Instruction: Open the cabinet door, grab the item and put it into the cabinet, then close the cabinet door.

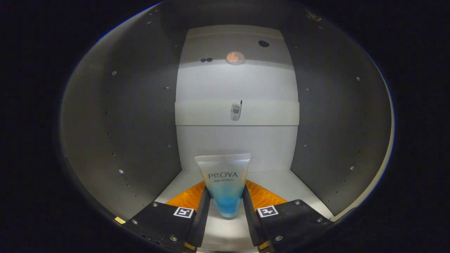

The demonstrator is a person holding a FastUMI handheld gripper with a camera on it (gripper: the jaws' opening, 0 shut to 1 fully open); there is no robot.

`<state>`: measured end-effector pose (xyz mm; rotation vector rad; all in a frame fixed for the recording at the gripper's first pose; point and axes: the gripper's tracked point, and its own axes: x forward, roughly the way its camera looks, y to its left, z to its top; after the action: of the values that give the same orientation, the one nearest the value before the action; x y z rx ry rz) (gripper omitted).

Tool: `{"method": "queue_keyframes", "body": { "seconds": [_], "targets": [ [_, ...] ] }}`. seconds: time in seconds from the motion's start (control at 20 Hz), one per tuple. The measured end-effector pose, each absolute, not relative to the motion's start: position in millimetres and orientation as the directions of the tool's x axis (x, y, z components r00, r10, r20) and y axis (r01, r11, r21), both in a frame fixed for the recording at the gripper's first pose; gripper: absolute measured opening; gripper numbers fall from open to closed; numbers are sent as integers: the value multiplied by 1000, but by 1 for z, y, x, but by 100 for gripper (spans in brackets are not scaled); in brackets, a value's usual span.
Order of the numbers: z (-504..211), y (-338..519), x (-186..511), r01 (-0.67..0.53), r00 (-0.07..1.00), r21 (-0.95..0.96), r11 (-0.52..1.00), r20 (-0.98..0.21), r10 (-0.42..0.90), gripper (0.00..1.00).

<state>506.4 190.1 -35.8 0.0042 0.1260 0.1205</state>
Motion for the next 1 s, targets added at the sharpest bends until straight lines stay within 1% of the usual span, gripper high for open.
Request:
{"method": "queue_keyframes", "body": {
  "seconds": [0.15, 0.45, 0.65, 0.75, 0.8, 0.9, 0.95, 1.0],
  "targets": [
    [-52, 188, 508, -114, 983, 9, 993, -143, 114, 51],
    [-54, 186, 508, -111, 986, 31, 993, -125, 114, 51],
    [-55, 185, 507, -96, 986, 43, 994, -130, 101, 55],
    [-56, 188, 507, -105, 985, 53, 993, -131, 111, 62],
    [-55, 188, 505, -102, 986, 47, 994, -129, 107, 71],
    [-51, 187, 503, -94, 989, 34, 995, -112, 98, 86],
    [-45, 186, 500, -89, 991, 30, 996, -94, 92, 89],
    [-39, 185, 497, -84, 993, 26, 996, -77, 86, 93]
  ]
}}
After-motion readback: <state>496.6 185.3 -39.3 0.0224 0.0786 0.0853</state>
